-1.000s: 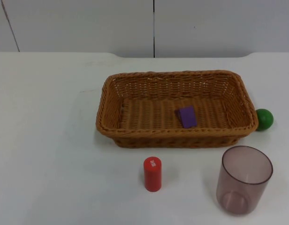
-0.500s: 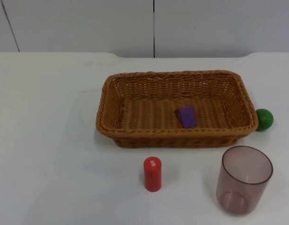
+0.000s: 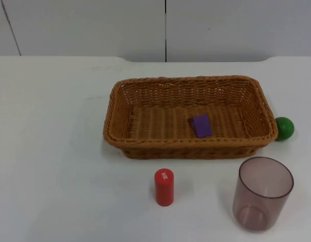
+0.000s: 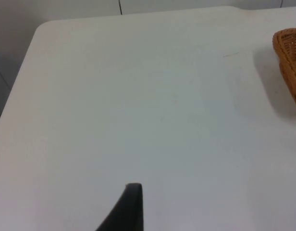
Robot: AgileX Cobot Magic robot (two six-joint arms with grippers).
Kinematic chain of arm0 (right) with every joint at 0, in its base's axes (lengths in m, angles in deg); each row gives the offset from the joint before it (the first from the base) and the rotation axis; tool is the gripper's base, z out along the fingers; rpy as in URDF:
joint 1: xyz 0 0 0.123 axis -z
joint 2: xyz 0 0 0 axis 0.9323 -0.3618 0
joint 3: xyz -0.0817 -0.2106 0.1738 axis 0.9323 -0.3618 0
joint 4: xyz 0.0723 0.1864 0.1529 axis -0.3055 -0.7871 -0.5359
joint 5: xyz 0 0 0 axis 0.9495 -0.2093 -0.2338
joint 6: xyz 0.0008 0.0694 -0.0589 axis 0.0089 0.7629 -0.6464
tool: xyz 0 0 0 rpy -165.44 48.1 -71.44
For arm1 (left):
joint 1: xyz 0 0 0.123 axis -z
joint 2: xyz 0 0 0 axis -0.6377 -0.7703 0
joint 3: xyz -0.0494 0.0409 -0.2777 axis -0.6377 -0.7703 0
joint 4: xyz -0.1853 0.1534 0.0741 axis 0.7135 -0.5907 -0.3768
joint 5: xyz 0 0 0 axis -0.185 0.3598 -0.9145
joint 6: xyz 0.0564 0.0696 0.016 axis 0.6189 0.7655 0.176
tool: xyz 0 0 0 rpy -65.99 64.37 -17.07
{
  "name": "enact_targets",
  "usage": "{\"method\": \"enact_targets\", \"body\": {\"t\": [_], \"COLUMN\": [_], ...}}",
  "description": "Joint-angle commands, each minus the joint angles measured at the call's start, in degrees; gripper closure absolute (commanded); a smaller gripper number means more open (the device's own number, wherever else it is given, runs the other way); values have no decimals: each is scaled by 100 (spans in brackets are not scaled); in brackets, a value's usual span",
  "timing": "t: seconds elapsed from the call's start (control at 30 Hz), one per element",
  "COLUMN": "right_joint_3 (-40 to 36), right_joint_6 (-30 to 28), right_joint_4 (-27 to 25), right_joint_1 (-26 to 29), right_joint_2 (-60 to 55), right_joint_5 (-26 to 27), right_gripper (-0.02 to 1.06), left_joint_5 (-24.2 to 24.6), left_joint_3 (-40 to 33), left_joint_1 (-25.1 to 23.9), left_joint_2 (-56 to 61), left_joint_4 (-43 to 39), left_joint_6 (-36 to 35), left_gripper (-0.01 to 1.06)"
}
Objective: Pick up the basket with the left hand and place the triangular block into the basket with the right hand.
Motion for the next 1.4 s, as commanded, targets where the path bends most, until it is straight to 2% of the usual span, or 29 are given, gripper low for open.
{"method": "enact_targets", "body": {"t": [0.0,1.37], "right_joint_3": [-4,-4], "right_joint_6": [-44,-44], "right_joint_4": [-34,-62], "right_joint_1": [-1,-1], "right_joint_2": [12,12], "right_joint_5": [44,44], "right_gripper": [1,1], "left_joint_5": [-7,-7], "left_joint_3": [-29,-29], "left_joint_1": [45,25], "left_joint_2": [15,15], "left_joint_4": [46,44], "left_joint_6": [-33,-33], "left_gripper": [0,0]}}
